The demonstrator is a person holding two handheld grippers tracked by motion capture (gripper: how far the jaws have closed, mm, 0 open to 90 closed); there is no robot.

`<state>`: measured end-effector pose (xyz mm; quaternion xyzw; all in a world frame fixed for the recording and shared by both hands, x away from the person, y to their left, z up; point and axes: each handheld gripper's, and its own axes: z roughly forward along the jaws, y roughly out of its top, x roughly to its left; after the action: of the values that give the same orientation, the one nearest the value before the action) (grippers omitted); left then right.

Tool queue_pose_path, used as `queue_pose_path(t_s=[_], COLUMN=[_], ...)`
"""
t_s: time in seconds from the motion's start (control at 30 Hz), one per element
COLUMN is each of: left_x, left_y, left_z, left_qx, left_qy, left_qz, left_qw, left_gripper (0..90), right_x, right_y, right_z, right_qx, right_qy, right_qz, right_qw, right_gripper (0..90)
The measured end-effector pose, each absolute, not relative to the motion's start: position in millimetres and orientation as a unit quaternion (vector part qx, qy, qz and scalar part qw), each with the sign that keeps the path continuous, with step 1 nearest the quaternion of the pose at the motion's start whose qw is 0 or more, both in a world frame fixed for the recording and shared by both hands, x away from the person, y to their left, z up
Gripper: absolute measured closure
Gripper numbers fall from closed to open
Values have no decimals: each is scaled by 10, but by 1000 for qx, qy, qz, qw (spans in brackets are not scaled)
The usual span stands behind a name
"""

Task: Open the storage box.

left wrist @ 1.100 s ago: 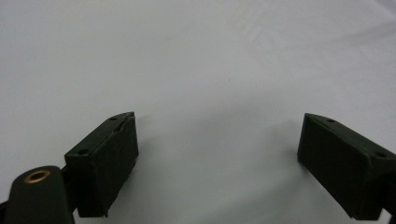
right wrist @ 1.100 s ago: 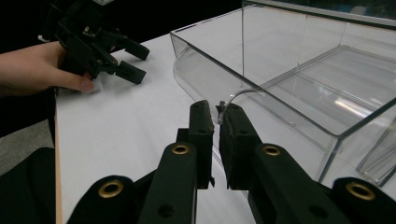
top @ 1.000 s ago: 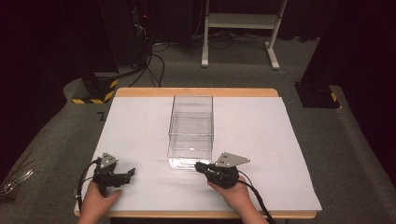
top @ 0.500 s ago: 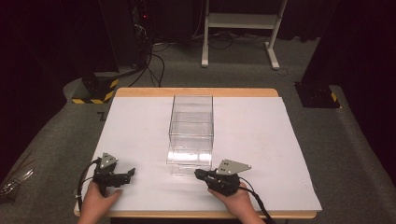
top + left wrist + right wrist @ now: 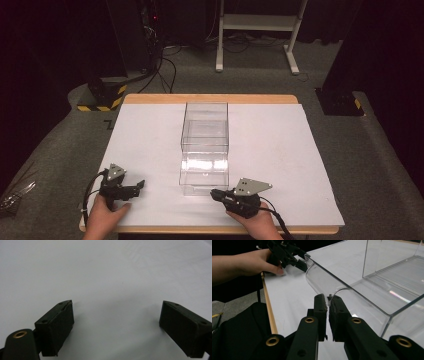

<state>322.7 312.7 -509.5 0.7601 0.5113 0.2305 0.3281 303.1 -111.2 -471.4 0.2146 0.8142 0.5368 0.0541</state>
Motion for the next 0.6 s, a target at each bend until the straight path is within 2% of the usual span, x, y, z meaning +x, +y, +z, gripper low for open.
queue_pose_path(t_s=[0.47,0.6], left_x=[3228,3227], left_y=[3128,3127], left_z=[-5097,-5095], left_qx=[760,760], left_qy=[511,512], left_qz=[231,230], left_qw=[329,328], left_gripper=[126,126], right_x=[2960,2949], right_y=[-1136,-1134], right_z=[-4744,-4744], right_qx=[212,211], right_qy=[809,809], right_qz=[546,545], right_qw=[52,56], right_gripper=[845,816])
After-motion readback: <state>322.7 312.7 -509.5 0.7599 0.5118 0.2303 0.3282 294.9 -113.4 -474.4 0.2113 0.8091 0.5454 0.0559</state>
